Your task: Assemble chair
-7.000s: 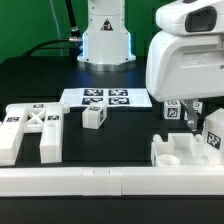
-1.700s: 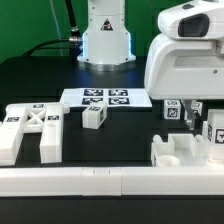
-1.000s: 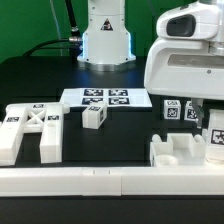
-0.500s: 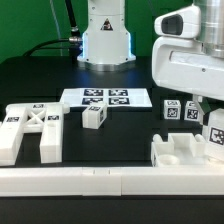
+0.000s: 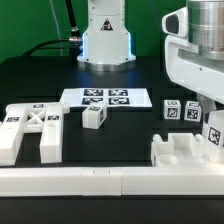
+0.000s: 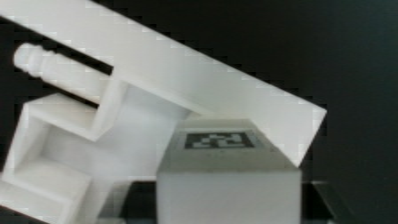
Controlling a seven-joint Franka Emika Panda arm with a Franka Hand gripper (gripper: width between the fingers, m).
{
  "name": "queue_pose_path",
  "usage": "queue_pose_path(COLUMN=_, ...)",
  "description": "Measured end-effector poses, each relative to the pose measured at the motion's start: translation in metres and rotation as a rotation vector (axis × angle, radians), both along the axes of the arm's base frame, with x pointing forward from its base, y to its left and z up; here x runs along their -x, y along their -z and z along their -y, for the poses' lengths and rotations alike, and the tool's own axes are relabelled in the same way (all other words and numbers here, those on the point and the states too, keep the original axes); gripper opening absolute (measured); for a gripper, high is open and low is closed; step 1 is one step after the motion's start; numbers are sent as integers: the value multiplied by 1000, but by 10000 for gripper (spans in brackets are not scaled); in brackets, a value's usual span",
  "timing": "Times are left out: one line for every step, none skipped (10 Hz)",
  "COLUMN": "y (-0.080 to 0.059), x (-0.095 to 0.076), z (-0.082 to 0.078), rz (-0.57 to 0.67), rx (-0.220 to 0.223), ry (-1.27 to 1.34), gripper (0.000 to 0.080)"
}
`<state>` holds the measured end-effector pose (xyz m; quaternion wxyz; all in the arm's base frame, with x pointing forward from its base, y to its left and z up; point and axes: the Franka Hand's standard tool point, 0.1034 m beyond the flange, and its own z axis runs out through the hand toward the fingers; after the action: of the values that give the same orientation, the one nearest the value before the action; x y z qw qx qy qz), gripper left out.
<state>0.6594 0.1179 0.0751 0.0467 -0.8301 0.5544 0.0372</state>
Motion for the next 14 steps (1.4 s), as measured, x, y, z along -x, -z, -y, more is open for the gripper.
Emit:
queue_pose_path(y=0, x=1, z=0, rz=-1, rx=1, ry=-46, gripper=371)
queue_pose_path(y=-1, x=7, z=-2, rz=-41, rx=13, ry=-109, gripper=371)
queue_pose_path(y=-4, x=4, z=-2, rz=-31, rx=16, ry=-203, gripper=541)
queue_pose_path(y=-5, x=2, z=-3, rz=-9, rx=14, ry=-299, gripper=632)
queue_pose_path(y=-4, x=2, z=-2, rz=0, rx=11, ry=-380, gripper=632)
queue_pose_path(y=-4, x=2, z=-2, rz=9, rx=9, ry=-464, gripper=644)
queue_pose_path(y=-4, x=2, z=-1, rz=17, rx=6, ry=-532, gripper=648)
queue_pose_path(y=-4, x=2, z=-1, rz=24, rx=4, ry=-593, gripper=648)
queue_pose_path(y=-4, x=2, z=0, rz=28, rx=7, ry=-659, gripper=649)
queue_pose_path(y=-6, x=2, z=2, rz=25, rx=34, ry=-799, gripper=649)
queue_pose_path(y=-7, x=2, z=4, rz=29, rx=49, ry=-889, gripper=649)
queue_pose_path(y=-6, x=2, z=3, rz=32, rx=59, ry=-982, gripper=649)
queue_pose_path(y=-6, x=3, z=3, rz=33, rx=66, ry=-1081, gripper=649)
queue_pose_path(y=-5, x=3, z=2, rz=36, rx=69, ry=-1163, gripper=649)
